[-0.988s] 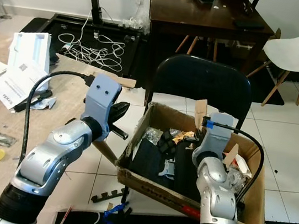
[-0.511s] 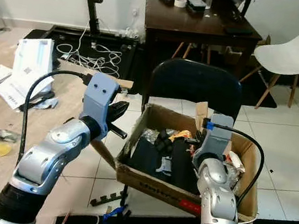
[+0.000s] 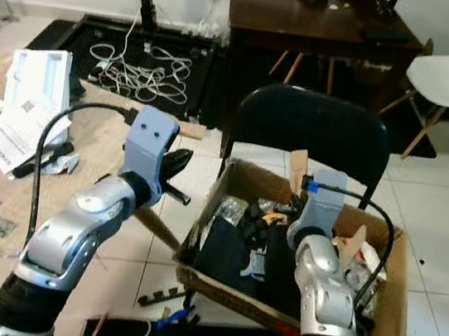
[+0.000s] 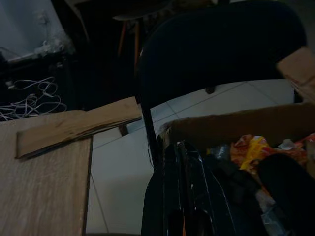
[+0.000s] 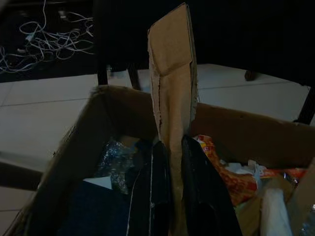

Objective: Picking trash to rubbish bin

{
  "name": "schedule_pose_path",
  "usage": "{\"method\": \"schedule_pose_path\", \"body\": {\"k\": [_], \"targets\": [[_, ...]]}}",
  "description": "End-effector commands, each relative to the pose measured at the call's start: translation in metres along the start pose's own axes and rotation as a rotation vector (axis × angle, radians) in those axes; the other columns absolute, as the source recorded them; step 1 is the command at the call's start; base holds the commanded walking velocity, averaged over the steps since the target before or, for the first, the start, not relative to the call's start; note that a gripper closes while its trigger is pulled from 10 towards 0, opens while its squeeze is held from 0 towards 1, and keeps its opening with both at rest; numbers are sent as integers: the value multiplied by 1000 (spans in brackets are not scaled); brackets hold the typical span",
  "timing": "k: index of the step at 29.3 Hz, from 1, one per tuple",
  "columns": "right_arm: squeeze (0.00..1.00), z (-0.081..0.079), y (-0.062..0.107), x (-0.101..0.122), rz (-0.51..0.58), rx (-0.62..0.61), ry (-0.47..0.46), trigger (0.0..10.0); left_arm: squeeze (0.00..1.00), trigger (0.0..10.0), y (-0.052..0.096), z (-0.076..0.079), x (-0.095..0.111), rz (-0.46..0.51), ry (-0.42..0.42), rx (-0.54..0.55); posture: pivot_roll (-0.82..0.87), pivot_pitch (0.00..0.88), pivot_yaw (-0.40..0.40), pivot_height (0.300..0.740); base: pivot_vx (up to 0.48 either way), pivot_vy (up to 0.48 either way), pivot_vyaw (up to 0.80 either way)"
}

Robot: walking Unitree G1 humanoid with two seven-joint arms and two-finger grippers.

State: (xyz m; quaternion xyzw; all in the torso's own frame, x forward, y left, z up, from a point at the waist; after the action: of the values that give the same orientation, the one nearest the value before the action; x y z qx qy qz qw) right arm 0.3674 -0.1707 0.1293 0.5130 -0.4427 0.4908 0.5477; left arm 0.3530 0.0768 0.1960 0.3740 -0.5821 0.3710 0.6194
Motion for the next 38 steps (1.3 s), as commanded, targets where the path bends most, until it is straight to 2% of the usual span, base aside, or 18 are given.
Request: {"method": "schedule_pose_path", "body": {"k": [1, 6, 7, 8, 9, 12, 15, 16, 20, 24, 25, 28, 29, 30, 32, 35, 36, 38], "targets": [[0, 1, 1, -11, -36, 2, -2, 10000, 0, 10000, -1, 0, -2, -2, -13, 2, 175, 126, 10, 740, 0, 0, 0], [0, -3, -4, -15, -44, 30, 10, 10000, 0, 10000, -1, 12, 0, -1, -25, -92, 175, 126, 10, 740, 0, 0, 0], [0, -3, -6, -17, -48, 35, 11, 10000, 0, 10000, 0, 17, -1, -5, -45, -134, 175, 126, 10, 740, 0, 0, 0], [0, -1, -11, -24, -63, 43, 13, 10000, 0, 10000, 1, 27, -6, -30, -106, -212, 182, 138, 17, 740, 0, 0, 0], [0, -1, -11, -24, -63, 43, 13, 10000, 0, 10000, 1, 27, -6, -30, -106, -212, 182, 138, 17, 740, 0, 0, 0], [0, 2, -19, -35, -102, 59, 47, 10000, 0, 10000, 3, 38, -13, -52, -160, -312, 182, 138, 17, 740, 0, 0, 0], [0, 5, -22, -40, -120, 64, 58, 10000, 0, 10000, 6, 46, -13, -51, -168, -378, 186, 145, 26, 740, 0, 0, 0], [0, 12, -26, -47, -150, 53, 61, 10000, 0, 10000, 9, 52, -14, -62, -194, -445, 185, 150, 35, 740, 0, 0, 0], [0, 19, -30, -56, -185, 40, 61, 10000, 0, 10000, 9, 55, -19, -83, -240, -479, 183, 148, 42, 740, 0, 0, 0], [0, 20, -31, -58, -191, 40, 64, 10000, 0, 10000, 8, 56, -19, -85, -245, -482, 183, 148, 42, 740, 0, 0, 0], [1000, 21, -33, -56, -172, 45, 36, 10000, 0, 10000, 8, 59, -20, -83, -248, -491, 183, 144, 40, 740, 0, 0, 0], [1000, 26, -35, -51, -144, 13, 52, 10000, 0, 10000, 8, 60, -20, -78, -246, -495, 183, 144, 40, 740, 0, 0, 0], [0, 32, -37, -42, -101, -22, 73, 10000, 0, 10000, 8, 58, -19, -65, -240, -482, 182, 138, 41, 740, 0, 0, 0], [0, 32, -37, -42, -101, -22, 73, 10000, 0, 10000, 8, 58, -19, -65, -240, -482, 182, 138, 41, 740, 0, 0, 0], [0, 37, -39, -29, -29, -51, 53, 10000, 0, 10000, 8, 55, -18, -58, -224, -461, 182, 138, 41, 740, 0, 0, 0], [0, 38, -40, -27, -18, -56, 46, 10000, 0, 10000, 8, 54, -17, -55, -223, -458, 182, 138, 41, 740, 0, 0, 0], [1000, 37, -41, -15, 36, -34, 21, 10000, 0, 10000, 4, 46, -13, -38, -184, -396, 181, 129, 40, 740, 0, 0, 0], [1000, 37, -42, -10, 52, -29, 53, 10000, 0, 10000, 2, 42, -11, -29, -163, -364, 180, 116, 36, 740, 0, 0, 0]]}}
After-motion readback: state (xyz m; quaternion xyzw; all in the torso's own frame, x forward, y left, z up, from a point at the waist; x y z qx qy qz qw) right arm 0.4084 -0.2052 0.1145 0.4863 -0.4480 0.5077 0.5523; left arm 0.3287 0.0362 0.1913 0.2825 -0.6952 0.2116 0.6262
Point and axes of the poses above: a point about 5 cm out from each wrist's last joint towards the gripper, its own y axis pointing back from the gripper into the wrist, its own x axis along the axis of the wrist's last joint, z = x × y, the point moved 5 cm from there along -y, pointing out of the wrist towards the gripper, and after that the axes turned 10 degrees about y, right-handed, at the moved point
